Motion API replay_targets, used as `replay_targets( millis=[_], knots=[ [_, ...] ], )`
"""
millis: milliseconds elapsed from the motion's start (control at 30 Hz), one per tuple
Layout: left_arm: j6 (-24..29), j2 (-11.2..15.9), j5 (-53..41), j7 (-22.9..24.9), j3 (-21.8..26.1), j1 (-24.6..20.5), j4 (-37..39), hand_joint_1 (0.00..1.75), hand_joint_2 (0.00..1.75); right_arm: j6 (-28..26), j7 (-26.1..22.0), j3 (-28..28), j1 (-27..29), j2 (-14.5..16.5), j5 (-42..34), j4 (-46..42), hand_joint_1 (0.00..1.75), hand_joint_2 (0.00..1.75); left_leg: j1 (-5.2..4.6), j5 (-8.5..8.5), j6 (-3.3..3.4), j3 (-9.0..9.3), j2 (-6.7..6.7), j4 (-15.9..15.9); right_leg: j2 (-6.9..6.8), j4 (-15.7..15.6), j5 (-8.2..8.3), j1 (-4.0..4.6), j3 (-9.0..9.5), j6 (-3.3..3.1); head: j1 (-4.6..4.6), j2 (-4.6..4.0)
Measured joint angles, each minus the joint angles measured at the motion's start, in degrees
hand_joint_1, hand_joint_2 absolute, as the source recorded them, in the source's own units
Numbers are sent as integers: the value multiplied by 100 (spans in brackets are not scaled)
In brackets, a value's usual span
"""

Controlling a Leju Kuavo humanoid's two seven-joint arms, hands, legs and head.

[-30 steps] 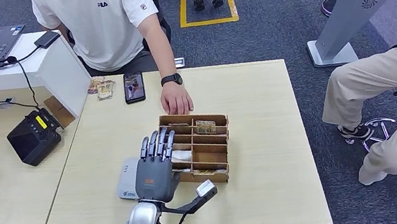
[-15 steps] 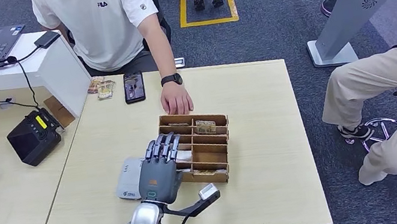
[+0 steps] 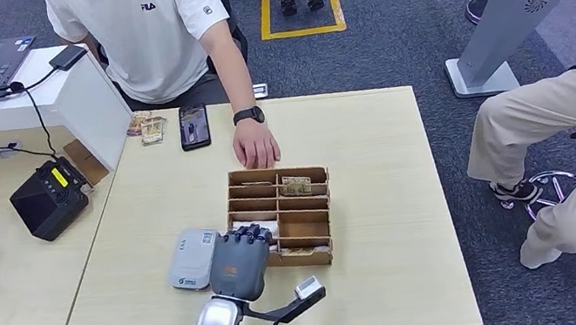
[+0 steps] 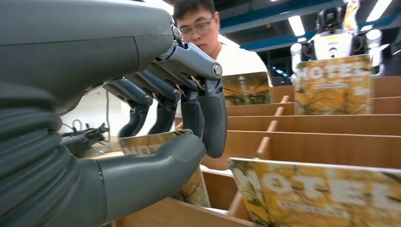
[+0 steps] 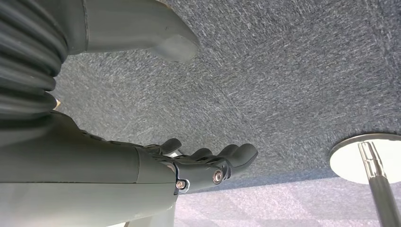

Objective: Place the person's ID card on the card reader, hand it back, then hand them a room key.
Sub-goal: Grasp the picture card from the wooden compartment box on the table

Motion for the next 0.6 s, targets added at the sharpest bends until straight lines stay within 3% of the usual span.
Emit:
replay_targets(
  millis=[167, 600],
  knots=[
    [-321, -59, 15, -137, -8, -68, 215, 175, 175, 0, 5, 20, -1, 0, -13, 0, 0, 175, 0, -1, -1, 4, 6, 0, 5, 0, 1, 0, 3, -2, 0, 0],
    [100, -78, 12, -99, -26, 29, 357, 175, 175, 0, -27, 33, 2, 0, -35, 0, 0, 175, 0, 0, 0, 4, 6, -1, 2, 0, 3, 0, 5, -2, 0, 0]
  ],
)
